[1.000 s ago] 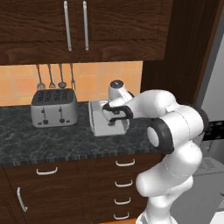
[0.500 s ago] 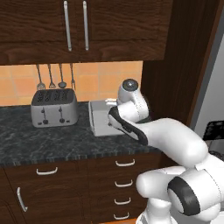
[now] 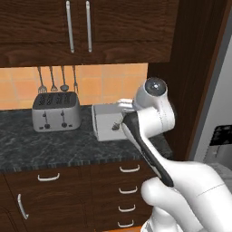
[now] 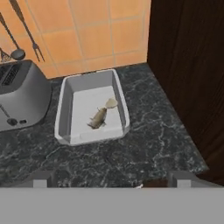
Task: Place one garlic and one fish in each tupperware on the nearby counter, to pack two identical lunches.
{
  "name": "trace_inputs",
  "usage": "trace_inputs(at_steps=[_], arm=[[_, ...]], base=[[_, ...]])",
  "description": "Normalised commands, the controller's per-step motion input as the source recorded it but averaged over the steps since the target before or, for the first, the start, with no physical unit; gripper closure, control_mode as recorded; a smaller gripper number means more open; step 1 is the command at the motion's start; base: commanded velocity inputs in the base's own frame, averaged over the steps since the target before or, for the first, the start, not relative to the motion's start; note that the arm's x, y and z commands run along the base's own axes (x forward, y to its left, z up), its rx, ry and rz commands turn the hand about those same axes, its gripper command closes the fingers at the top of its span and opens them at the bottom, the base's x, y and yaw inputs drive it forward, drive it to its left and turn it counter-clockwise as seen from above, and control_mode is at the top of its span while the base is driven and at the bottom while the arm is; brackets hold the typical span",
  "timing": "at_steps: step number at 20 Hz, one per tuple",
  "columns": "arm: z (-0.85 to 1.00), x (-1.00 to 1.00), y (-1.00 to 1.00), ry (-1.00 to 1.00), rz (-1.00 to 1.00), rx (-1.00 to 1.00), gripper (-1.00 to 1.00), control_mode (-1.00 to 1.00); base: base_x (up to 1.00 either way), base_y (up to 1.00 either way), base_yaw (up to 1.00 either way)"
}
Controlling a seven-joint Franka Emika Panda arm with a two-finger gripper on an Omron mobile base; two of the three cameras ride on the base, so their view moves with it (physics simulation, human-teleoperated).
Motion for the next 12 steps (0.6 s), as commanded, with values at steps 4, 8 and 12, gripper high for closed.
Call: trace_inputs(at_steps=[4, 8, 12], arm=[[0.60, -1.00, 0.00, 0.24, 0.00, 0.00, -1.00, -1.00], [0.10, -1.00, -0.08, 0.22, 0.02, 0.00, -1.00, -1.00], [-0.03, -1.00, -0.39, -0.23, -0.02, 0.00, -1.00, -1.00]], base=[[0.00, 0.00, 0.00], [0.00, 0.00, 0.00], [0.00, 0.00, 0.00]])
